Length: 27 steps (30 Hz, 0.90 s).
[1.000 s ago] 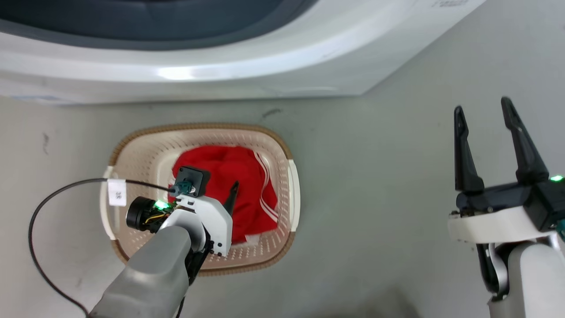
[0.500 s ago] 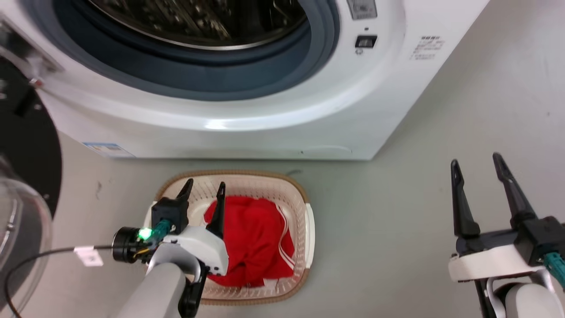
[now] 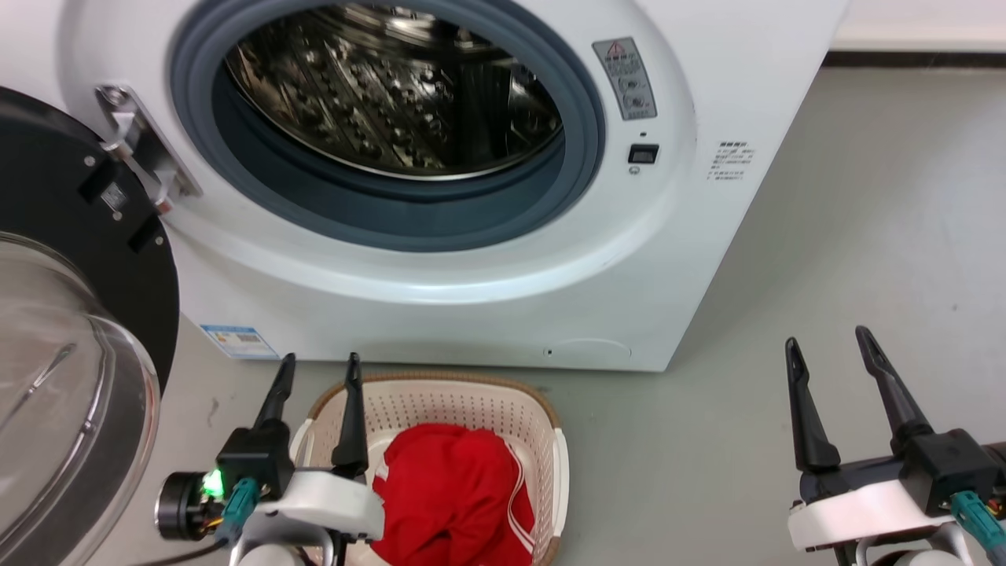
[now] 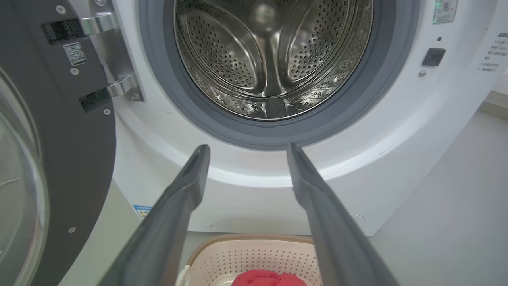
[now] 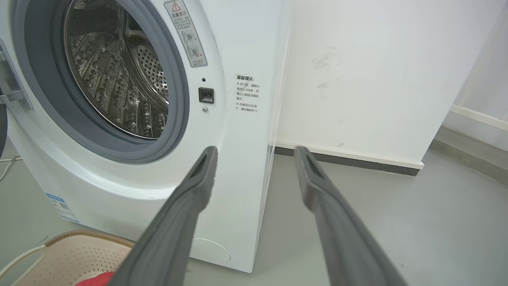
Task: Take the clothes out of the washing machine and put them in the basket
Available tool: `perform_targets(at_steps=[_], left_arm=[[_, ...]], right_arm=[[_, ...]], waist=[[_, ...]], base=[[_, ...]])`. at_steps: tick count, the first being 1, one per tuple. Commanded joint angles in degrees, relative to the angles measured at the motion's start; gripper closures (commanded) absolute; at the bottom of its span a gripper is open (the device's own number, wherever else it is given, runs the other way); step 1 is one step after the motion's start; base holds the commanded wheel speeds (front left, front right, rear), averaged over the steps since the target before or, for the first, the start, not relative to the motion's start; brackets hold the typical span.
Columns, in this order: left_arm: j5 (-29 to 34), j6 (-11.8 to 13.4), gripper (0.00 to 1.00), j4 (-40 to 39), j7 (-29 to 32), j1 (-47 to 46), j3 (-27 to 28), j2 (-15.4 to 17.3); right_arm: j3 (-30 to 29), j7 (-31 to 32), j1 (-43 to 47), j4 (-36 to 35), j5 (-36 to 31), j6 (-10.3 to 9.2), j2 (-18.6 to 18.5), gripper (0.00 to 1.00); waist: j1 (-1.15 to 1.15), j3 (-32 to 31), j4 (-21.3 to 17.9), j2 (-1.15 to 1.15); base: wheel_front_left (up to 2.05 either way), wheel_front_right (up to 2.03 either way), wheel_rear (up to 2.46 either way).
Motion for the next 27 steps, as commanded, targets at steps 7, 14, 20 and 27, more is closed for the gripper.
perform_targets(at_steps=[7, 14, 20, 27], left_arm=[[3.9, -1.0, 0.00, -5.6, -0.1, 5.3, 3.5, -1.9], [6.2, -1.5, 0.00, -7.3, -0.1, 8.4, 4.6, -2.7], [7.0, -1.5, 0.00, -8.0, -0.1, 10.1, 5.3, -3.1], [7.3, -1.6, 0.00, -8.1, -0.1, 10.9, 5.7, -3.3]], right_arm=[[0.5, -0.1, 2.7, -0.5, 1.2, -0.04, 0.0, 0.00], [1.2, -0.1, 4.7, -0.7, 1.4, -0.04, 0.0, 0.00], [1.5, -0.1, 5.9, -0.7, 1.9, -0.04, 0.0, 0.00], [1.8, -0.1, 6.2, -0.7, 2.2, -0.04, 0.0, 0.00]], waist=[[0.01, -4.5, -0.1, 0.00], [0.01, -7.0, -0.3, 0.00], [0.01, -8.5, -0.6, 0.00], [0.01, -9.2, -0.9, 0.00]], base=[[0.00, 0.00, 0.00], [0.00, 0.00, 0.00], [0.00, 0.00, 0.00], [0.00, 0.00, 0.00]])
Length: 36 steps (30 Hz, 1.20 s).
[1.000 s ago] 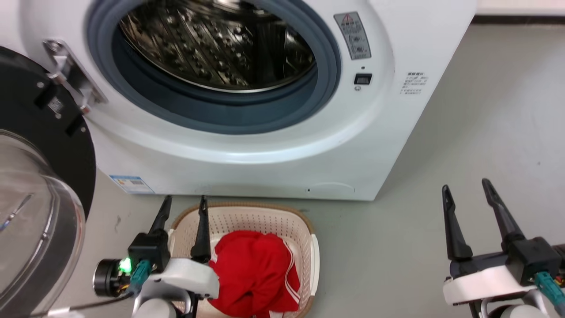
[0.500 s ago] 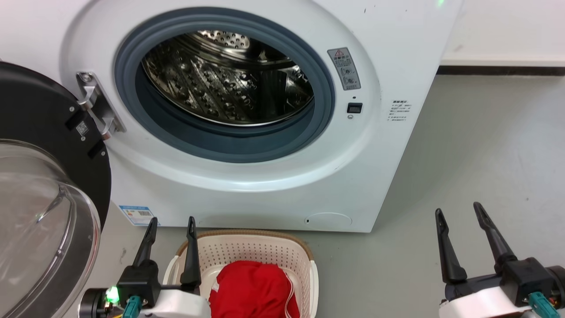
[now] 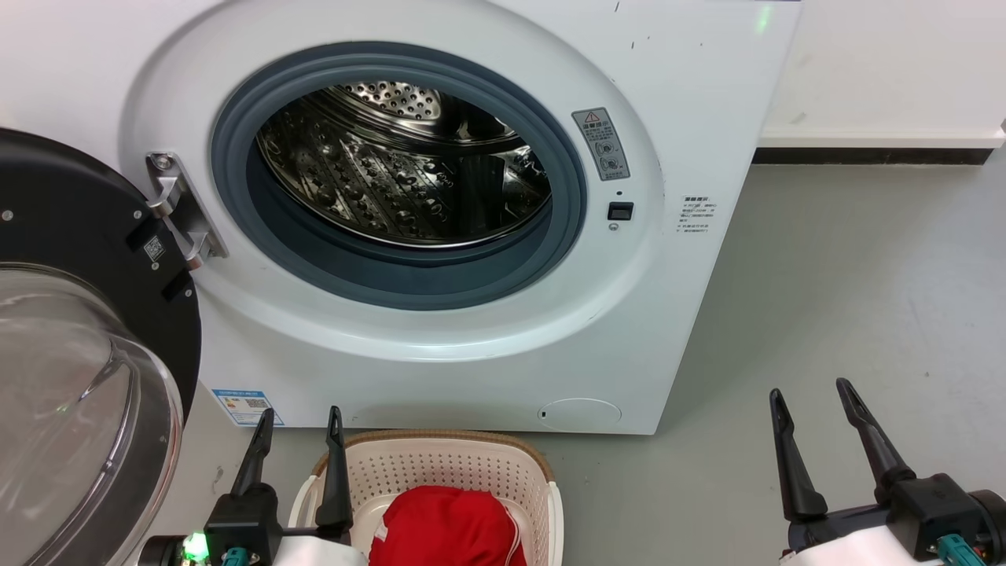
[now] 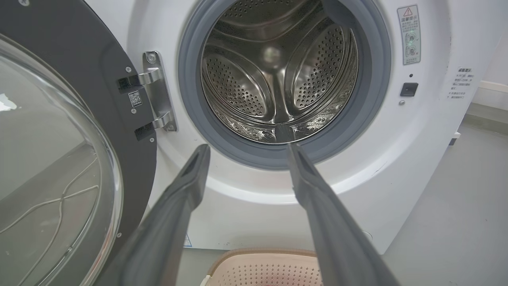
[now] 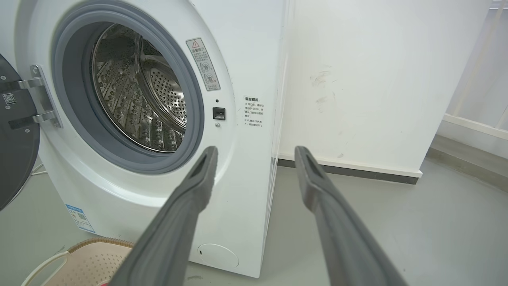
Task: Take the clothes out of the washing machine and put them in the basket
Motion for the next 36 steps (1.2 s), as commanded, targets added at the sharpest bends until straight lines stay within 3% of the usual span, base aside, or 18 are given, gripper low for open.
perform_targets(at_steps=[1, 15, 16, 21, 36], left_arm=[[0.2, -0.1, 0.00, -0.1, -0.1, 0.7, 0.2, -0.1], [0.6, 0.2, 0.00, 0.4, -0.1, 0.7, 0.3, -0.3], [0.4, 0.2, 1.00, 0.4, 0.0, 0.3, 0.1, -0.2], [-0.1, 0.2, 1.00, 2.5, 0.4, 1.0, -0.1, -0.2], [-17.9, -2.0, 1.00, 4.0, 4.6, -1.5, 1.9, -0.2]], right_arm=[[0.1, -0.1, 0.4, -0.2, 0.2, -0.04, 0.0, 0.00], [0.2, -0.1, 0.2, -0.3, 0.1, -0.04, 0.0, 0.00], [0.3, 0.0, 0.0, 0.0, 0.2, 0.01, 0.0, 1.00], [0.4, 0.2, 0.7, 1.9, 0.6, 0.01, 0.0, 1.00], [0.5, 3.3, -1.9, 4.2, 20.2, 0.00, -1.1, 1.00]], waist=[[0.00, -0.1, 0.0, 0.00], [0.00, -0.5, -0.3, 0.00], [0.00, -0.5, -0.3, 0.00], [0.01, -0.5, -0.3, 0.00], [0.01, -0.5, -0.3, 0.00]], base=[[0.00, 0.00, 0.00], [0.00, 0.00, 0.00], [0.00, 0.00, 0.00], [0.00, 0.00, 0.00], [0.00, 0.00, 0.00]])
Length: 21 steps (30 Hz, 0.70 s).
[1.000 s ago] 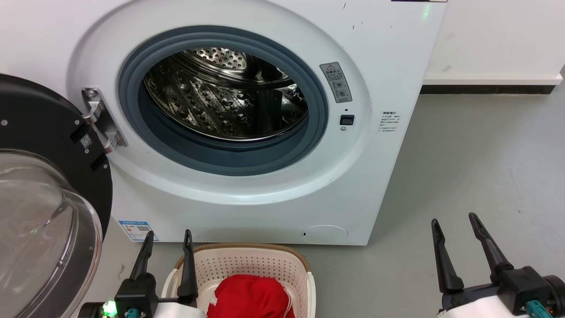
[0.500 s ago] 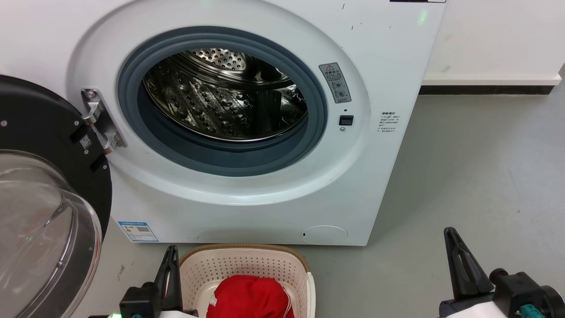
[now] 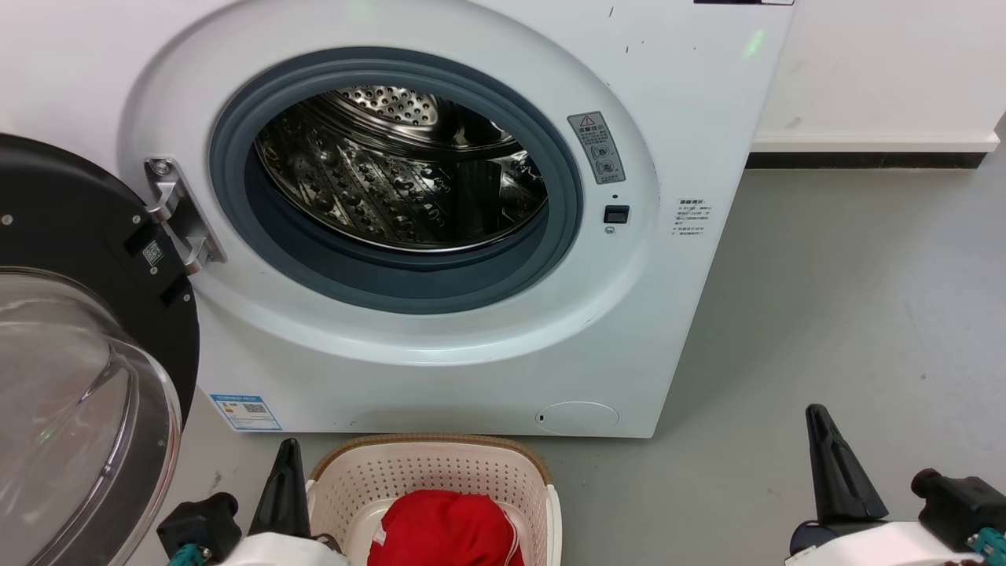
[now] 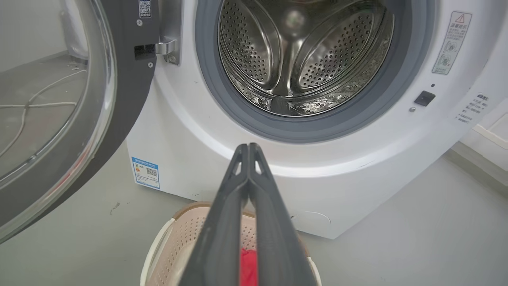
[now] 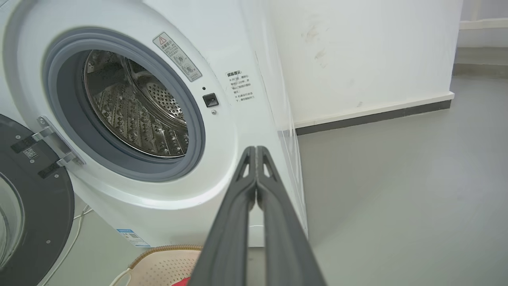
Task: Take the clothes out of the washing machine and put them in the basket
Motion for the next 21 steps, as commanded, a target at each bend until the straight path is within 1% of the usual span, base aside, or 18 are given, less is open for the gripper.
perform_targets(at_steps=[1, 21], left_arm=[[-1.8, -0.4, 1.00, -0.6, 0.3, -1.5, 0.4, 0.0], [-20.9, -2.7, 1.00, 1.0, 4.8, -4.2, 2.5, 0.0]], right_arm=[[0.0, 0.2, -1.8, -0.4, 2.1, -0.01, -0.5, 1.00], [-0.6, 4.0, -4.5, 2.2, 22.5, -0.01, -1.2, 1.00]], waist=[[0.00, 0.0, 0.0, 0.00], [0.00, 0.0, 0.0, 0.00]], base=[[0.00, 0.00, 0.00], [0.00, 0.00, 0.00]])
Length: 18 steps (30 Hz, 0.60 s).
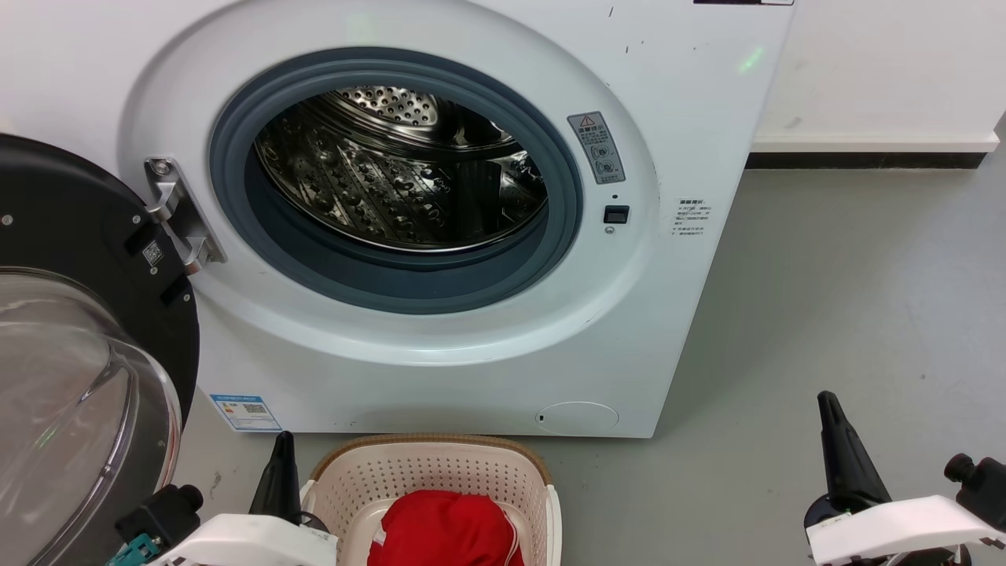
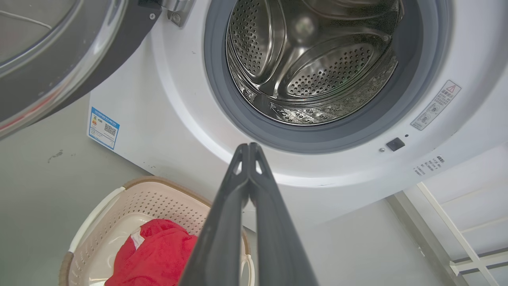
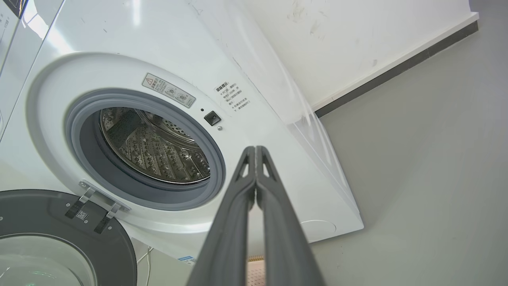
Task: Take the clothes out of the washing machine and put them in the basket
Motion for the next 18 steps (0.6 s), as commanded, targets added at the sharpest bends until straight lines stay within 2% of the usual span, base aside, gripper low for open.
perform_targets(at_steps=[1, 18], left_arm=[[-1.7, -0.4, 1.00, -0.4, 0.3, -1.7, 0.4, 0.0], [-14.9, -2.0, 1.00, 0.7, 3.4, -3.4, 1.9, 0.0]], right_arm=[[-0.2, 0.3, -1.5, -0.3, 1.8, 0.00, -0.5, 1.00], [-0.9, 3.2, -3.4, 1.5, 15.6, -0.01, -0.7, 1.00]], waist=[[0.00, 0.0, 0.0, 0.00], [0.00, 0.0, 0.0, 0.00]], base=[[0.00, 0.00, 0.00], [0.00, 0.00, 0.00]])
